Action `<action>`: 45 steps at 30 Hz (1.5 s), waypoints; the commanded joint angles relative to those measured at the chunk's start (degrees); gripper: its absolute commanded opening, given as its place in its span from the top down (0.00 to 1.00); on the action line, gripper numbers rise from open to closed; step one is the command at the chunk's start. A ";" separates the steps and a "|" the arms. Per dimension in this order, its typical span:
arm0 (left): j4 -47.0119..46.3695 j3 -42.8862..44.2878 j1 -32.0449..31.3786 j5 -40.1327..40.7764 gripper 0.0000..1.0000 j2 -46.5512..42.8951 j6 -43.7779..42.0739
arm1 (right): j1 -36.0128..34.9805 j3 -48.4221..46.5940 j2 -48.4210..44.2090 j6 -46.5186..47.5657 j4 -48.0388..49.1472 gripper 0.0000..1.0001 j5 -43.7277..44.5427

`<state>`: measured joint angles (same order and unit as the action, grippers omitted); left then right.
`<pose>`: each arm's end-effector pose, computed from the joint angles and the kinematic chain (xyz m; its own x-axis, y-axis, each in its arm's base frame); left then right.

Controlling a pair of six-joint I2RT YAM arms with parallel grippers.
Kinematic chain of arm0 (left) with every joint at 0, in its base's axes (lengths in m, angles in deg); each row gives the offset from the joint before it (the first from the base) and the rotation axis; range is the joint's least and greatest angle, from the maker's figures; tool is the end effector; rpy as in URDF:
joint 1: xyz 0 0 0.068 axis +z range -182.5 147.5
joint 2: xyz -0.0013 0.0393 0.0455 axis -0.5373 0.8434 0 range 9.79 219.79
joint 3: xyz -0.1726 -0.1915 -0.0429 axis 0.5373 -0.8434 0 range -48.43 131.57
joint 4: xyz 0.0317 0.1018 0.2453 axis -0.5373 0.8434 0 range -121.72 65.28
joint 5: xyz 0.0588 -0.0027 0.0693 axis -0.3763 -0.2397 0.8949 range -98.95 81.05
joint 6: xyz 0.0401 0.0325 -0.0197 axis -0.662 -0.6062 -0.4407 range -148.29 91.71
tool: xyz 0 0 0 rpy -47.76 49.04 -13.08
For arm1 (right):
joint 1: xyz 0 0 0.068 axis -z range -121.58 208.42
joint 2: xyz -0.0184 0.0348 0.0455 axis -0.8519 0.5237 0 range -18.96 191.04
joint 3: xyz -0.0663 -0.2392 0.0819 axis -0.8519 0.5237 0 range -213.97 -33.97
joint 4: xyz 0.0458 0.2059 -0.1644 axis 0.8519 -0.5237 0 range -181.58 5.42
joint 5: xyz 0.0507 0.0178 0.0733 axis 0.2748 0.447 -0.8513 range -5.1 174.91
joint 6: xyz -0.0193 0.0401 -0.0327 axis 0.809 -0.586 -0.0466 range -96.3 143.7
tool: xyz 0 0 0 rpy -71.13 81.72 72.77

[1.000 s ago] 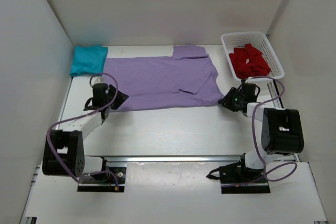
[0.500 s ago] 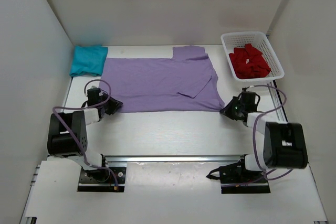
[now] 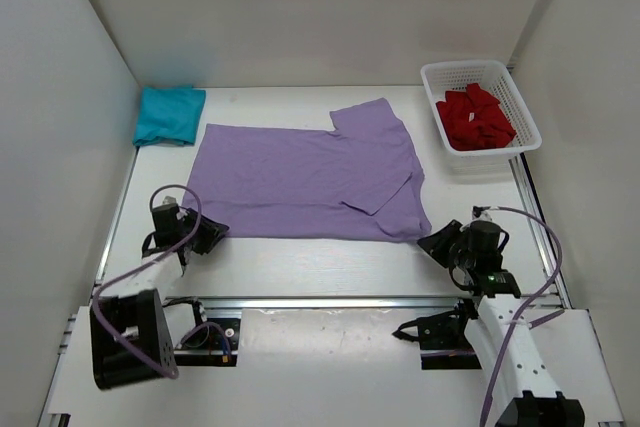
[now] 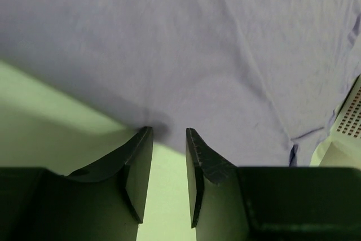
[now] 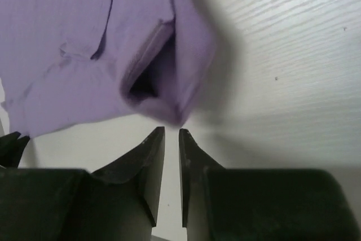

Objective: Fold and stack the t-shirts
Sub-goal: Fold the flattened tshirt in 1/3 of the way

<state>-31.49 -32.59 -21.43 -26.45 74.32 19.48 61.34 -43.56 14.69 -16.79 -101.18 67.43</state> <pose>0.1933 0.0264 0.1091 -0.5052 -0.8184 -0.2738 -0.5406 0.5474 -0.6389 0.1478 0.0038 0.1340 -0.6110 0.6514 -0.4498 0.2865 0.7117 0.6415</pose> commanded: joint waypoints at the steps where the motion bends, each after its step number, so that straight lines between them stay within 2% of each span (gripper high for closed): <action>1: 7.23 -2.30 0.53 -1.65 0.58 -7.20 -3.11 | -1.17 -1.48 -4.11 -3.37 -7.20 0.83 3.93; 2: 8.63 -0.91 0.62 -1.05 0.57 -8.97 -3.64 | -0.55 -2.10 -4.03 -3.11 -6.70 0.67 1.16; 3: 9.52 -0.02 0.01 -1.22 0.58 -9.42 -4.52 | 0.76 -3.41 -3.68 -1.54 -7.04 0.57 0.26; 6: 10.15 5.85 -3.68 -0.69 0.57 -11.09 -4.53 | 0.34 -9.98 -1.49 2.33 -10.02 0.53 0.76; 8: 8.31 7.79 -8.41 -0.35 0.56 -10.92 -3.65 | -2.54 -15.17 -0.43 3.66 -12.66 0.57 4.88; 10: 6.20 9.38 -13.49 1.49 0.56 -9.52 -2.34 | -7.21 -16.16 1.06 3.84 -10.75 0.65 6.83; 13: 0.93 11.14 -22.90 7.46 0.55 -5.58 -1.19 | -19.23 -16.78 8.59 2.35 -2.60 0.93 8.42; 15: -2.31 12.02 -28.62 8.26 0.56 -1.98 -0.23 | -23.29 -18.27 18.85 3.48 4.79 1.00 8.07; 18: -5.67 13.69 -33.55 8.45 0.58 2.86 0.22 | -26.37 -22.22 29.94 4.54 11.49 0.99 6.14; 19: -6.29 13.78 -34.35 8.27 0.57 3.92 0.22 | -26.73 -23.36 31.46 4.28 14.11 0.94 7.79; 20: -7.34 14.04 -35.75 7.83 0.58 5.07 -0.04 | -26.39 -24.24 34.26 4.71 16.14 0.84 7.20; 22: -7.79 14.57 -37.96 9.31 0.59 6.04 -0.92 | -25.60 -24.69 37.79 4.19 18.88 0.75 7.28; 25: -8.58 14.14 -40.95 10.72 0.58 6.31 -2.06 | -23.93 -24.69 40.88 3.49 21.78 0.69 7.63; 31: -11.56 12.03 -42.10 9.15 0.58 8.68 -1.89 | -22.69 -25.31 48.07 2.78 24.86 0.72 8.07; 38: -13.50 10.89 -42.80 8.27 0.58 9.29 -1.36 | -22.43 -26.45 51.78 1.56 27.93 0.77 4.65; 45: -15.87 9.74 -43.06 7.39 0.59 10.26 -0.05 | -22.69 -26.36 53.89 0.59 29.26 0.72 4.56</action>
<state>-44.80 -21.91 -63.94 -18.23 84.70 18.73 38.69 -67.86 67.91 -15.56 -75.52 72.13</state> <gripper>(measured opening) 0.411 0.267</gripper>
